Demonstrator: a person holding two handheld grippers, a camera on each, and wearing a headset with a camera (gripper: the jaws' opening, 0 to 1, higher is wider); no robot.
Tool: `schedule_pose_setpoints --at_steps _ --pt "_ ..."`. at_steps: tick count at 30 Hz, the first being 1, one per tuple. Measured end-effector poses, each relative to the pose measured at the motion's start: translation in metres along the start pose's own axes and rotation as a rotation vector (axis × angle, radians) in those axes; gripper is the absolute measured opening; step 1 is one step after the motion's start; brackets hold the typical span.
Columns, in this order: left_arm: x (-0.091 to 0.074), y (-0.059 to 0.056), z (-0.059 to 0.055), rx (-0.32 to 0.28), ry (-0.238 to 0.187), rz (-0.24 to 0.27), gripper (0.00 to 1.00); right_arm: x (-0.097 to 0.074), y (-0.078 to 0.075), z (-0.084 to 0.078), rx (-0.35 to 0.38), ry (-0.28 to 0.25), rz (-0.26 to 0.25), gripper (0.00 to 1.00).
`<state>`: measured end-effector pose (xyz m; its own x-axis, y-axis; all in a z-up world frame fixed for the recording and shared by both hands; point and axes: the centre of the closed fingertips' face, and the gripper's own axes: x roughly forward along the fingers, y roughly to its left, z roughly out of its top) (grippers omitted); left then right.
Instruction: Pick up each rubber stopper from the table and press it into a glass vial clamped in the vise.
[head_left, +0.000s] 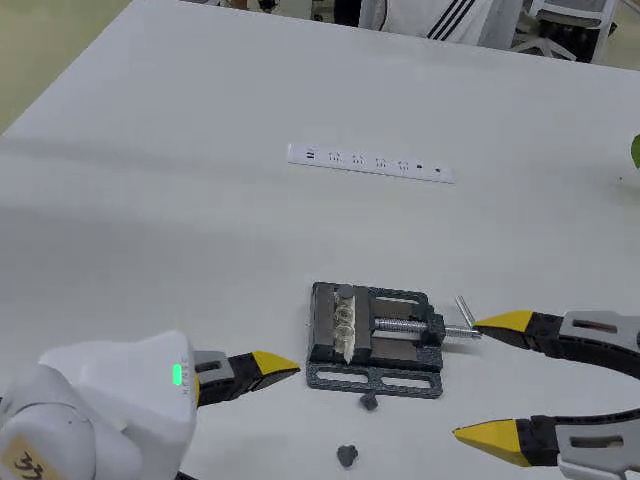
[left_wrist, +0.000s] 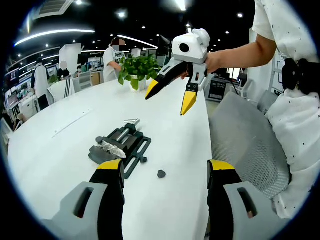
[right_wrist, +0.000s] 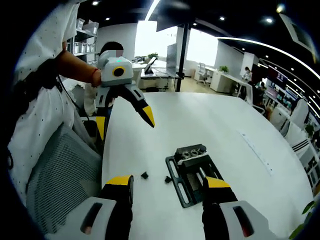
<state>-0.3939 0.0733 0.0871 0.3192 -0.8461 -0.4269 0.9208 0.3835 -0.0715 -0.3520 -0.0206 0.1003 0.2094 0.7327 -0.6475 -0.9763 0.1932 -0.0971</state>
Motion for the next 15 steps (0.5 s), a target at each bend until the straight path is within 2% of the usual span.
schedule_pose_setpoints --at_steps 8,15 --pt "0.001 -0.001 -0.002 -0.003 0.006 0.003 0.66 0.011 0.021 -0.015 -0.127 0.062 0.089 0.51" --pt "0.002 -0.003 -0.005 -0.005 0.014 0.004 0.66 0.023 0.033 -0.028 -0.187 0.107 0.141 0.46"
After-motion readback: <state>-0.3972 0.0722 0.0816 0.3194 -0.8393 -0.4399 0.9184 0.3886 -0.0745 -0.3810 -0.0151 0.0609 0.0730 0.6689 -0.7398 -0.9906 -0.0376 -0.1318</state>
